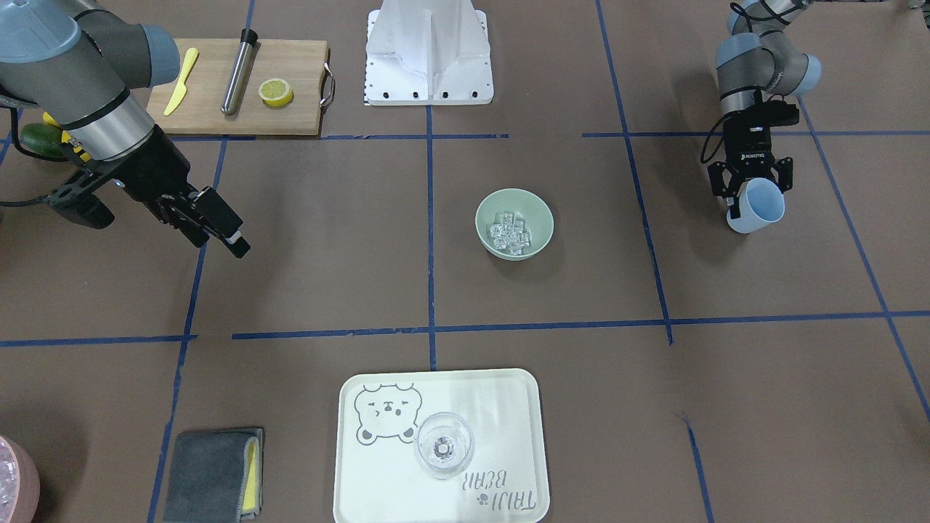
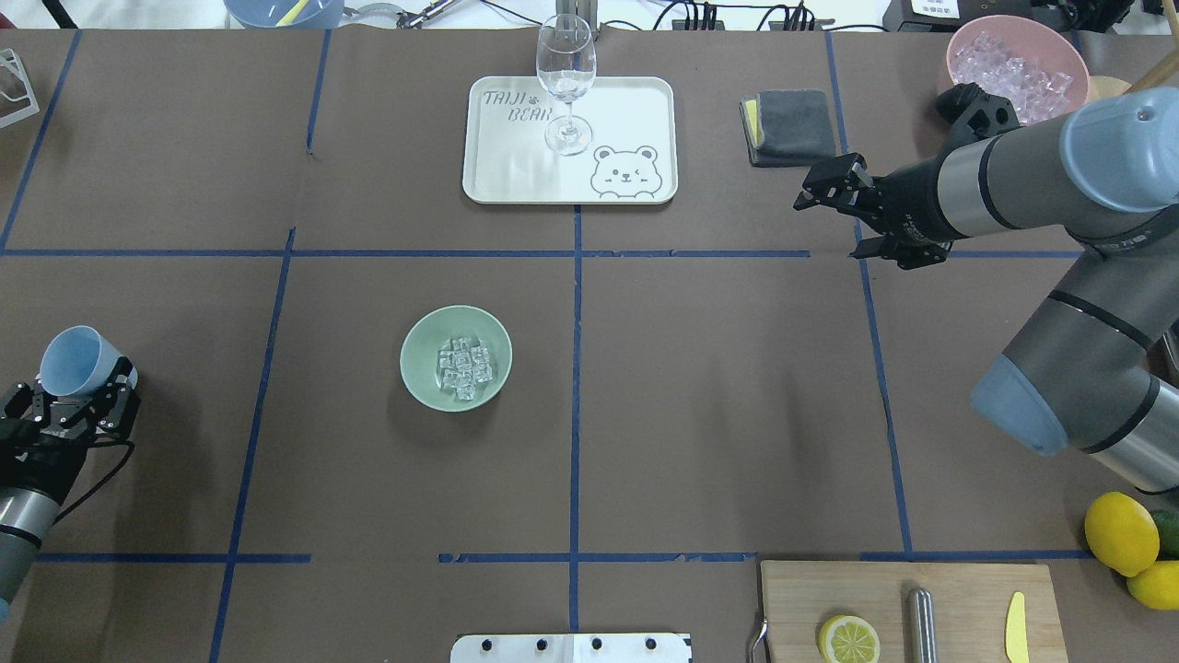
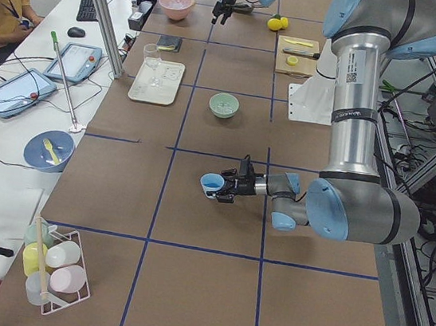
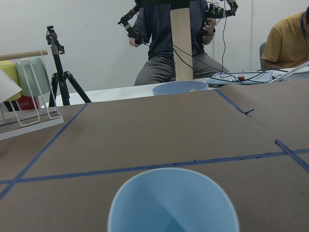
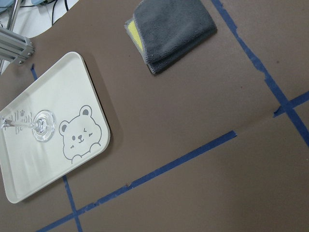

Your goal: Pour ice into bowl

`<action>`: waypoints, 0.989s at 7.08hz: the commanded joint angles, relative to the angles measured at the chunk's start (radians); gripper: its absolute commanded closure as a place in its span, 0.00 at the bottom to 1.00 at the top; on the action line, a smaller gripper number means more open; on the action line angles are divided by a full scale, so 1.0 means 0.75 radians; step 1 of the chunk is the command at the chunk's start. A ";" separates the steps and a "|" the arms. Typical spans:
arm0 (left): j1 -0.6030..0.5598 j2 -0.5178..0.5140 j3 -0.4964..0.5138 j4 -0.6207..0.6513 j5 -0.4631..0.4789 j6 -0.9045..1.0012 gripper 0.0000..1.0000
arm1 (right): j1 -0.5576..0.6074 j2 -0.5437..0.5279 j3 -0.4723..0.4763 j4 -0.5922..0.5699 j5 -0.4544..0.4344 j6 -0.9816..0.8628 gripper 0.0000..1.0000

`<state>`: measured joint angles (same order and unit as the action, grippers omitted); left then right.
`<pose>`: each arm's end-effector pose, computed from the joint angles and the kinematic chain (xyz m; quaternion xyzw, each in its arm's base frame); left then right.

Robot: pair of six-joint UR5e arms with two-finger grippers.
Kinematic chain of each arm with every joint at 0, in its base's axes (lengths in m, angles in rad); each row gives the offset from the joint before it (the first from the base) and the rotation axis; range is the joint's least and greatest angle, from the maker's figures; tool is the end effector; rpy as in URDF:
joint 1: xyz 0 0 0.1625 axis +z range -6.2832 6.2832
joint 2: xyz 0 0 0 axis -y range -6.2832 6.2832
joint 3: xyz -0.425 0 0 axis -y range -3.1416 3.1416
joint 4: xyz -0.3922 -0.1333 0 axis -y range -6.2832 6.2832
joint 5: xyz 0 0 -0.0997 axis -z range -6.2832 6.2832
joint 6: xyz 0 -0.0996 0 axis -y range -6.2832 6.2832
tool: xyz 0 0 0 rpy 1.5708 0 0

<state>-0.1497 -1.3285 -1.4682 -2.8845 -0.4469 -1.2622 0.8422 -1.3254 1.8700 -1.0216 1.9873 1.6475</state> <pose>0.3218 -0.2742 0.6499 0.5487 0.2767 -0.1879 0.7662 -0.3071 -0.4838 0.3248 0.0262 -0.5379 0.2742 0.7967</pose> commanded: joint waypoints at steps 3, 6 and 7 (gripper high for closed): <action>0.005 -0.004 0.010 0.001 -0.068 0.012 0.27 | 0.000 0.000 0.014 -0.002 0.011 0.000 0.00; -0.003 0.004 -0.008 -0.016 -0.120 0.018 0.00 | 0.000 0.002 0.029 -0.002 0.011 0.002 0.00; -0.007 0.026 -0.065 -0.016 -0.150 0.059 0.00 | 0.000 0.002 0.029 -0.004 0.011 0.002 0.00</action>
<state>-0.1513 -1.3222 -1.4840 -2.8943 -0.5331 -1.2409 0.8422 -1.3239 1.8899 -1.0236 1.9957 1.6489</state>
